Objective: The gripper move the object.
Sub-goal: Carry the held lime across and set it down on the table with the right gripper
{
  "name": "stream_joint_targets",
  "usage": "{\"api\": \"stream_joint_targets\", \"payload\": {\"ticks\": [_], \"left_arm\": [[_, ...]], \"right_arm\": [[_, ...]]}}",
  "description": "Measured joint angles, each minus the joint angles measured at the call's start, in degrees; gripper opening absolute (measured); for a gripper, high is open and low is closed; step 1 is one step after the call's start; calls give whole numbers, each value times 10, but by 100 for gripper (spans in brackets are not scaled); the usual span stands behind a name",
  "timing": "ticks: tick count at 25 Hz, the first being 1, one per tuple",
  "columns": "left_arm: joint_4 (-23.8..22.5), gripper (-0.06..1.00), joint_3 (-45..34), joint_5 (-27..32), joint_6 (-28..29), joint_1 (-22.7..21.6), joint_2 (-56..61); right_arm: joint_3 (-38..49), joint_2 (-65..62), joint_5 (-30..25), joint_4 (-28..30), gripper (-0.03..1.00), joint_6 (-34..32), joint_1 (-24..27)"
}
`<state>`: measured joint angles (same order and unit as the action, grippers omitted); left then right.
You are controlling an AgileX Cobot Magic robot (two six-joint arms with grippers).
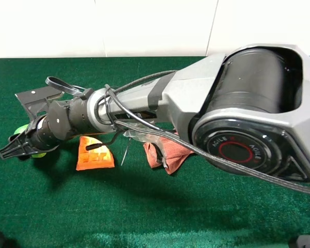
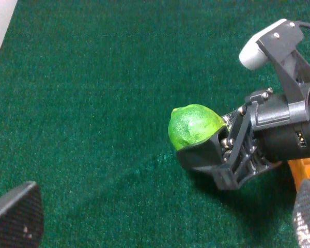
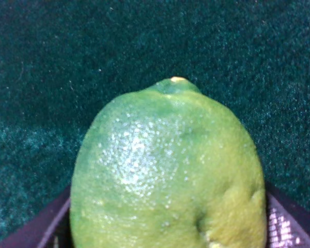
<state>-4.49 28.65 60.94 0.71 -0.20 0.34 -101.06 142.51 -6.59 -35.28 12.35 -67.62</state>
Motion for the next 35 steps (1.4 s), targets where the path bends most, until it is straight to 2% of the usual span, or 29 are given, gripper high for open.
{"api": "stream_joint_targets", "payload": {"ticks": [10, 13, 16, 35], "left_arm": [[0, 98, 0, 0, 0, 0, 0], [0, 98, 0, 0, 0, 0, 0], [0, 98, 0, 0, 0, 0, 0], [0, 98, 0, 0, 0, 0, 0]], "right_arm": [[0, 0, -19, 10, 48, 0, 0], [0, 0, -19, 11, 62, 0, 0], [0, 0, -19, 12, 68, 0, 0], [0, -47, -87, 47, 70, -1, 20]]}}
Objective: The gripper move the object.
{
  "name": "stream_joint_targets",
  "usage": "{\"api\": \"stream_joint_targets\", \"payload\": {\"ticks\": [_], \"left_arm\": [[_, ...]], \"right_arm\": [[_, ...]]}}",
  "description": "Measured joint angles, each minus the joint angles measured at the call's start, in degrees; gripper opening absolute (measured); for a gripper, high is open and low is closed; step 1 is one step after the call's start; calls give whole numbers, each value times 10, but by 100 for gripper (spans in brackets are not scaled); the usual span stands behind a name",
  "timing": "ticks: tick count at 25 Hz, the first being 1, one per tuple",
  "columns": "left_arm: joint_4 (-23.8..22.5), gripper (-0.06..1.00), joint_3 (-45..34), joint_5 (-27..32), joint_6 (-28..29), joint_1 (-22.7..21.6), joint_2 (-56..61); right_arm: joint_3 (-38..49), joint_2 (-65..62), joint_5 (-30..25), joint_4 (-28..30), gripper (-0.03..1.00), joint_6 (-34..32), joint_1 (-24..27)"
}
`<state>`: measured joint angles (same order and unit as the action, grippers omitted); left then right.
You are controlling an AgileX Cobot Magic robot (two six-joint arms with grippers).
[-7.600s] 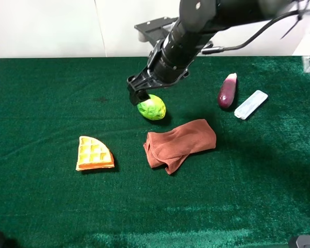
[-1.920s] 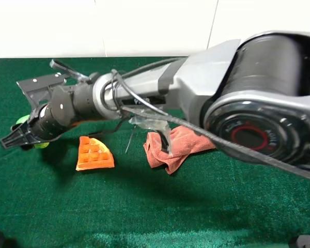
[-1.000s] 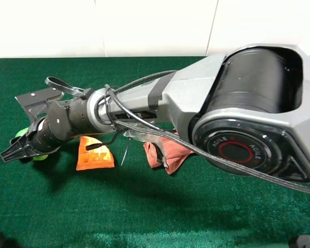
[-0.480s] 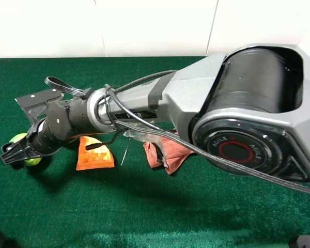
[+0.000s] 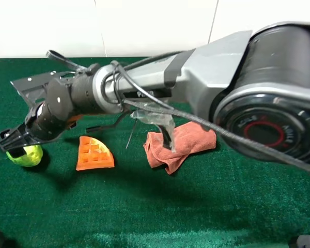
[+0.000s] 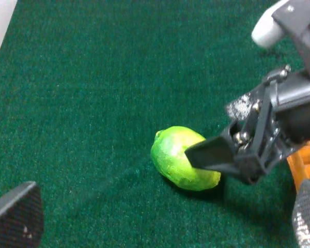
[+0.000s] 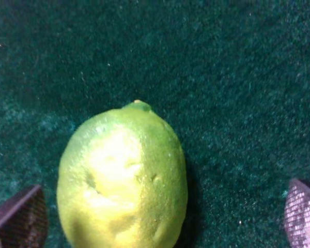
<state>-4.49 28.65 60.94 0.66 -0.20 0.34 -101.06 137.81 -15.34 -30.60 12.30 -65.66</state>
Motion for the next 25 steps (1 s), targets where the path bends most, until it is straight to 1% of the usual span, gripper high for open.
{"api": "stream_joint_targets", "payload": {"ticks": [4, 9, 13, 14, 20, 25], "left_arm": [[0, 98, 0, 0, 0, 0, 0], [-1, 98, 0, 0, 0, 0, 0], [-1, 98, 0, 0, 0, 0, 0], [-1, 98, 0, 0, 0, 0, 0], [-1, 98, 0, 0, 0, 0, 0], [-1, 98, 0, 0, 0, 0, 0]], "right_arm": [[0, -19, -12, 11, 70, 0, 3], [0, -62, -60, 29, 70, -12, 19], [0, -105, -138, 39, 70, -17, 49], [0, -105, -138, 39, 70, -17, 49], [0, -172, -271, 63, 70, -18, 105], [0, -220, -372, 98, 70, -28, 146]]}}
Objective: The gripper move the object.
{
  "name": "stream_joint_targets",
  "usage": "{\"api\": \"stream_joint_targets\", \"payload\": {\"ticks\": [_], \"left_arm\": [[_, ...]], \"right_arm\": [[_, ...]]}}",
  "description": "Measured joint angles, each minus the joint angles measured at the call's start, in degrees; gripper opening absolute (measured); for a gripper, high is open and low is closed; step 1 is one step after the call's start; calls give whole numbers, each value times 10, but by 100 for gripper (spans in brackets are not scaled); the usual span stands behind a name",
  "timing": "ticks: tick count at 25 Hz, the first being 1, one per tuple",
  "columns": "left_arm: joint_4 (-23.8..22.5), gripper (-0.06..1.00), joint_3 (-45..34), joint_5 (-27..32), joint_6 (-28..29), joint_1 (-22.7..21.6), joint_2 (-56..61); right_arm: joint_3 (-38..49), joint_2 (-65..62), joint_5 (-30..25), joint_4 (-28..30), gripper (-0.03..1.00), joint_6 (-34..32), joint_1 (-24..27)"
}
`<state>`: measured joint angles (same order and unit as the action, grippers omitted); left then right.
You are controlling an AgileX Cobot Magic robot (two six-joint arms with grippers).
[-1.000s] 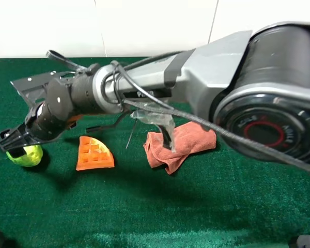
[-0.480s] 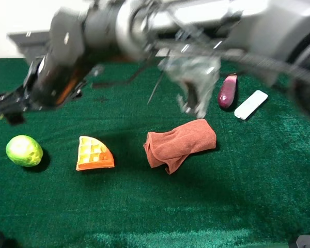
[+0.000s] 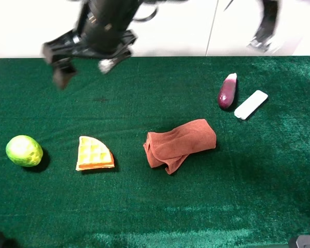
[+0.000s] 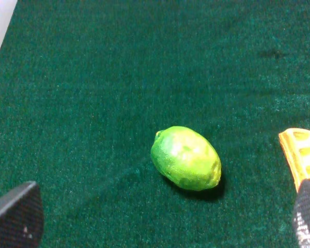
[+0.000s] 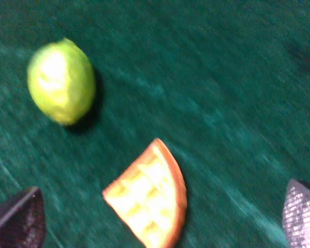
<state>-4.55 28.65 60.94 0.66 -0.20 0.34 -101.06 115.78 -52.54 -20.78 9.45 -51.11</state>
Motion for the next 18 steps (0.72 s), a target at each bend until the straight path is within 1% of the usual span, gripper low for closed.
{"api": "stream_joint_targets", "payload": {"ticks": [5, 9, 14, 18], "left_arm": [[0, 98, 0, 0, 0, 0, 0], [0, 98, 0, 0, 0, 0, 0], [0, 98, 0, 0, 0, 0, 0], [0, 98, 0, 0, 0, 0, 0]], "right_arm": [[0, -42, -97, 39, 70, -7, 42], [0, -69, -159, 73, 70, -8, 71], [24, -123, -170, 127, 70, -28, 93], [71, -192, -170, 188, 70, -49, 104]]}}
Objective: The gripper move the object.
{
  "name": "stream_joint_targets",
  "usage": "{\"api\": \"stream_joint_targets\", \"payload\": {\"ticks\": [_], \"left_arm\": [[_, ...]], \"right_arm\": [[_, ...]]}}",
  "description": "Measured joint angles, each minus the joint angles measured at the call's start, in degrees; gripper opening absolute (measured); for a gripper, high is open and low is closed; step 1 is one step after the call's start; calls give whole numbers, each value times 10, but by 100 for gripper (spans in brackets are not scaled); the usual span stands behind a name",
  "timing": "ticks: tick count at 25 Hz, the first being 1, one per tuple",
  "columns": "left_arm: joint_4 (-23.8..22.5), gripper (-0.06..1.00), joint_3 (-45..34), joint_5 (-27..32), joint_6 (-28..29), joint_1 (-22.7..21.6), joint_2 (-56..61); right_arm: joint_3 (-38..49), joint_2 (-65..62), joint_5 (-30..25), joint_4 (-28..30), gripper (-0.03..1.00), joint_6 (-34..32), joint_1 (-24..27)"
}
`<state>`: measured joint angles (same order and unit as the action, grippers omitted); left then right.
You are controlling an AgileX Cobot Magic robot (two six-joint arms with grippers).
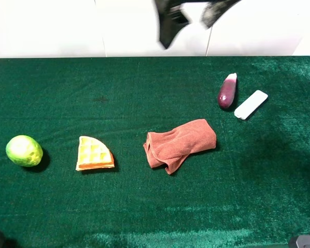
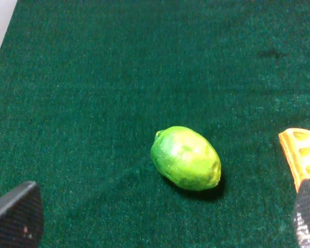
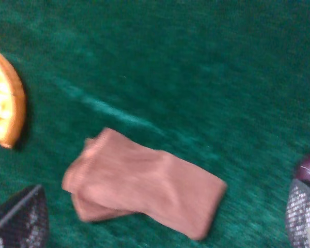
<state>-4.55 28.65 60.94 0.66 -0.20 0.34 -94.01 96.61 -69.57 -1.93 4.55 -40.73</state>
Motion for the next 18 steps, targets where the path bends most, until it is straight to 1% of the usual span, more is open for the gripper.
{"api": "stream_joint_targets", "payload": {"ticks": [4, 18], "left_arm": [[0, 98, 0, 0, 0, 0, 0], [0, 98, 0, 0, 0, 0, 0]], "right_arm": [[55, -78, -1, 43, 70, -15, 4], [221, -337, -2, 65, 70, -54, 4]]}}
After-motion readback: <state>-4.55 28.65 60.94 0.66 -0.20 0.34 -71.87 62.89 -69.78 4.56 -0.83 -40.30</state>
